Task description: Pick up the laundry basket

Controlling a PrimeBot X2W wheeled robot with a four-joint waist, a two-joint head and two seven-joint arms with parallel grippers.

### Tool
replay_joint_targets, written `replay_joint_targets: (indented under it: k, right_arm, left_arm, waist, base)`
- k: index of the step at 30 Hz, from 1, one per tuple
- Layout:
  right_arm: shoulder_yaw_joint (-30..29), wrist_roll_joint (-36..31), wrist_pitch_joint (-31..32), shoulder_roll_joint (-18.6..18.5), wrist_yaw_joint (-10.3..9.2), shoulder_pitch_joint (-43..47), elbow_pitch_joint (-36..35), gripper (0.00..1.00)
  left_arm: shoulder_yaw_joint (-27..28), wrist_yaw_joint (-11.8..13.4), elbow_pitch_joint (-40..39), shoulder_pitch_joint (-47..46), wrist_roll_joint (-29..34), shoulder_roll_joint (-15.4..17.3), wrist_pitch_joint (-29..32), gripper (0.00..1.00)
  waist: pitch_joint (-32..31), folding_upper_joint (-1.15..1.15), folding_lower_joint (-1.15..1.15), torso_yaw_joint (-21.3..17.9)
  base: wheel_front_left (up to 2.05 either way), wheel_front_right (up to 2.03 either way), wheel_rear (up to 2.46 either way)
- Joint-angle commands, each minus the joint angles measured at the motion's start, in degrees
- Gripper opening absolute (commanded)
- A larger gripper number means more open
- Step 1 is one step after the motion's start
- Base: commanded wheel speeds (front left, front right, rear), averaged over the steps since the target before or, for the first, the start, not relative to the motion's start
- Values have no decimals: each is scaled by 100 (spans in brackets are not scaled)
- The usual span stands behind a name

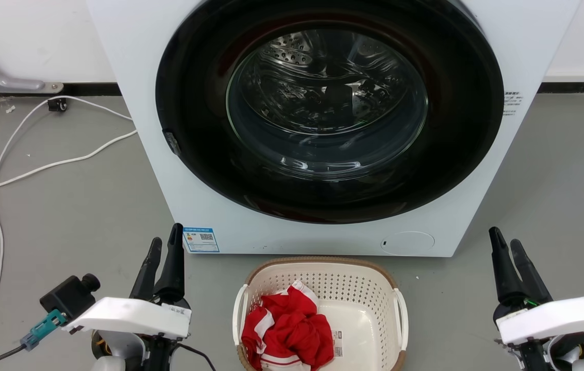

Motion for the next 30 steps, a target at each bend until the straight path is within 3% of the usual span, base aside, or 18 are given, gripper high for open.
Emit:
replay_joint_targets:
  k: [1, 30]
  right_arm:
    - [-8, -360, 11, 1, 2, 34, -152, 100]
    - [-40, -2666, 172, 27, 1, 337, -625, 100]
  left_arm:
    - [-40, -3, -46, -135, 318, 18, -74, 100]
    - [-334, 88, 324, -368, 2530, 124, -505, 100]
  waist:
    - [-2, 0, 0, 9]
    - [-8, 0, 0, 28]
  base:
    - [0, 0, 0]
    - [0, 0, 0]
